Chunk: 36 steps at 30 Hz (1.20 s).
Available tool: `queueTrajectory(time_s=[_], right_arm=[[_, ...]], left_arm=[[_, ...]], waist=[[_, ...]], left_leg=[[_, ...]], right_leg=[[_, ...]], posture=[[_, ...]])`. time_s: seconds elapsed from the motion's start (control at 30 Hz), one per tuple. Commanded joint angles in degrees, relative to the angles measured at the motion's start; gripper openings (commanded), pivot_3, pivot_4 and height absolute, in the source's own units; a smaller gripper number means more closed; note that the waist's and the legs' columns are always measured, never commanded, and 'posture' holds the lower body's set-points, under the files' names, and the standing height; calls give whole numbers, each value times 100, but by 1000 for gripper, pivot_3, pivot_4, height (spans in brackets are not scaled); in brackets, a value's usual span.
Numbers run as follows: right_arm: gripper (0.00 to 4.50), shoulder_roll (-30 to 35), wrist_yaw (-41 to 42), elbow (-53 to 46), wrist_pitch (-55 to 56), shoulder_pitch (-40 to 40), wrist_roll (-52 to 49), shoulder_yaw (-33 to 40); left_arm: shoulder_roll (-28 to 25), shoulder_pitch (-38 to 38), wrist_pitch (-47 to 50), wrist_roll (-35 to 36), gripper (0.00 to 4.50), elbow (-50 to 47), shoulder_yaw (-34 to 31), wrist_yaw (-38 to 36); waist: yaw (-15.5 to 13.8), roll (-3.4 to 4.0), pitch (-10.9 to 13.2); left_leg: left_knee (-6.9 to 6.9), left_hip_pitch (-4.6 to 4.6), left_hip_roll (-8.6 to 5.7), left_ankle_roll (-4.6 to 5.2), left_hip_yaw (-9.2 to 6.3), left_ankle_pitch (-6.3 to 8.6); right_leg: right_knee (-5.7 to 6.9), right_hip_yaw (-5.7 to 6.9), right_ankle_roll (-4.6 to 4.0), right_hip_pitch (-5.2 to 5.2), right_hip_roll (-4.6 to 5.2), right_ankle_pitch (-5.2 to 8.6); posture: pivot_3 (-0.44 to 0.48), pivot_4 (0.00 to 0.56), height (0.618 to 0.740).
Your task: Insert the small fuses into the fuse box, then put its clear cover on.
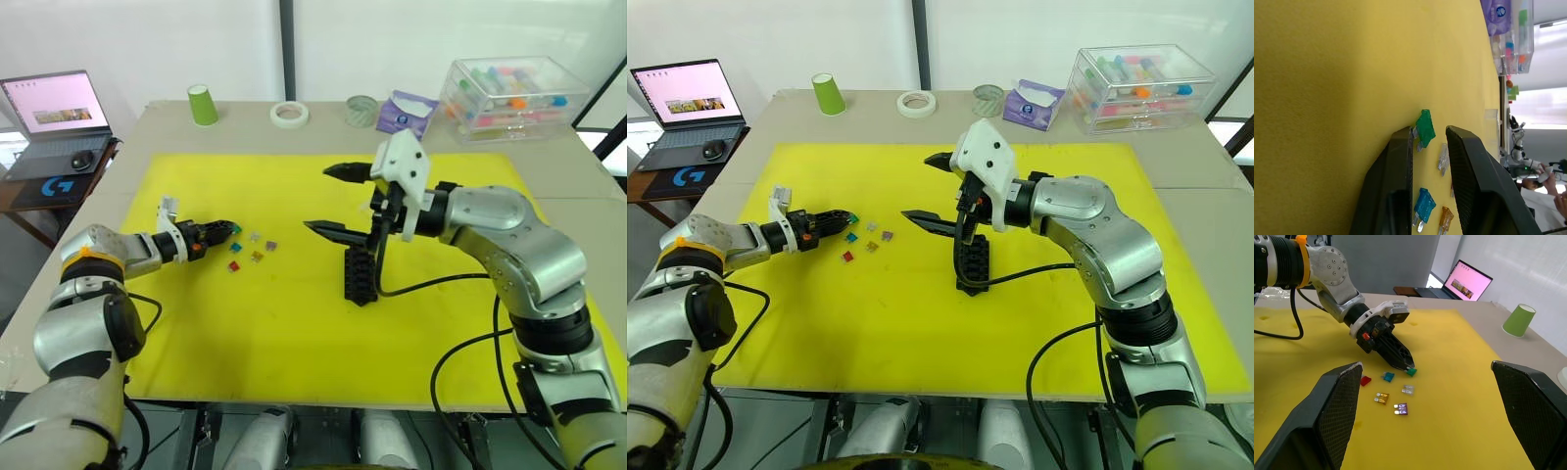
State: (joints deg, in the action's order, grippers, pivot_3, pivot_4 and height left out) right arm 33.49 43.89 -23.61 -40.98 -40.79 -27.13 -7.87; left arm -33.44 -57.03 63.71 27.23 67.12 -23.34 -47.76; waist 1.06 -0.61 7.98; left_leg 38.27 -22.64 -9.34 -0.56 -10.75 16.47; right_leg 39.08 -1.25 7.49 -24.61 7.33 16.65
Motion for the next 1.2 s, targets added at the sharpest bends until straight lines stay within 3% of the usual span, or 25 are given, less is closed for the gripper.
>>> queueTrajectory(time_s=[0.03, 0.07, 0.37, 0.63, 0.73, 0.93, 1.07, 1.2], right_arm=[[4500, 50, -1, -275, 59, -28, 19, 74], [4500, 48, -2, -277, 53, -32, 14, 76], [4500, 24, -32, -288, 22, -63, 2, 78], [4500, -99, -122, -252, -148, 51, -359, 404], [4500, -143, -160, -226, -432, 84, -787, 737], [4500, -230, -382, -162, -1326, 210, -2023, 1508], [4500, -330, -811, 174, -2003, 100, -2987, 2094], [4500, -348, -1155, 393, -2365, 9, -3655, 2359]], left_arm=[[29, 31, 64, -66, 176, 49, 62, -9], [27, 31, 65, -72, 22, 51, 59, -6], [-12, 57, 152, -51, 22, 38, -6, 0], [-345, -63, 865, 421, 22, -526, -213, -592], [-420, 114, 1250, 675, 22, -1425, -74, -876], [-178, 286, 2659, 1742, 22, -3605, -641, -535], [376, 434, 2878, 2536, 22, -5334, -1034, -38], [992, 463, 2723, 3232, 22, -6345, -1424, 651]], waist=[[2, 0, 0], [5, 0, 0], [8, 0, 0], [13, -2, 1], [10, -3, 2], [3, -5, 3], [6, -5, 3], [5, -5, 3]], left_leg=[[0, 0, 0, 0, 0, 0], [0, 0, 0, 0, 0, 0], [-2, 1, 0, 0, 2, 0], [-2, -1, 0, 0, 1, 0], [-1, -9, 1, 0, 0, 0], [0, -13, 2, 0, -4, 0], [1, -16, 4, 0, -4, 0], [0, -16, 8, 0, -1, 0]], right_leg=[[0, 0, 0, 0, 0, 0], [0, 0, 0, 0, 0, 0], [0, 0, 0, 0, 0, 0], [0, 0, 0, -3, -1, 0], [0, -1, 0, -7, -1, 0], [-1, -2, 0, -7, 0, 0], [-6, -2, 0, -5, 1, 0], [-29, -2, 0, -1, 0, 0]], posture=[[0, 150, 740], [0, 150, 740], [0, 150, 740], [0, 150, 740], [0, 150, 740], [0, 150, 740], [0, 150, 740], [0, 150, 740]])
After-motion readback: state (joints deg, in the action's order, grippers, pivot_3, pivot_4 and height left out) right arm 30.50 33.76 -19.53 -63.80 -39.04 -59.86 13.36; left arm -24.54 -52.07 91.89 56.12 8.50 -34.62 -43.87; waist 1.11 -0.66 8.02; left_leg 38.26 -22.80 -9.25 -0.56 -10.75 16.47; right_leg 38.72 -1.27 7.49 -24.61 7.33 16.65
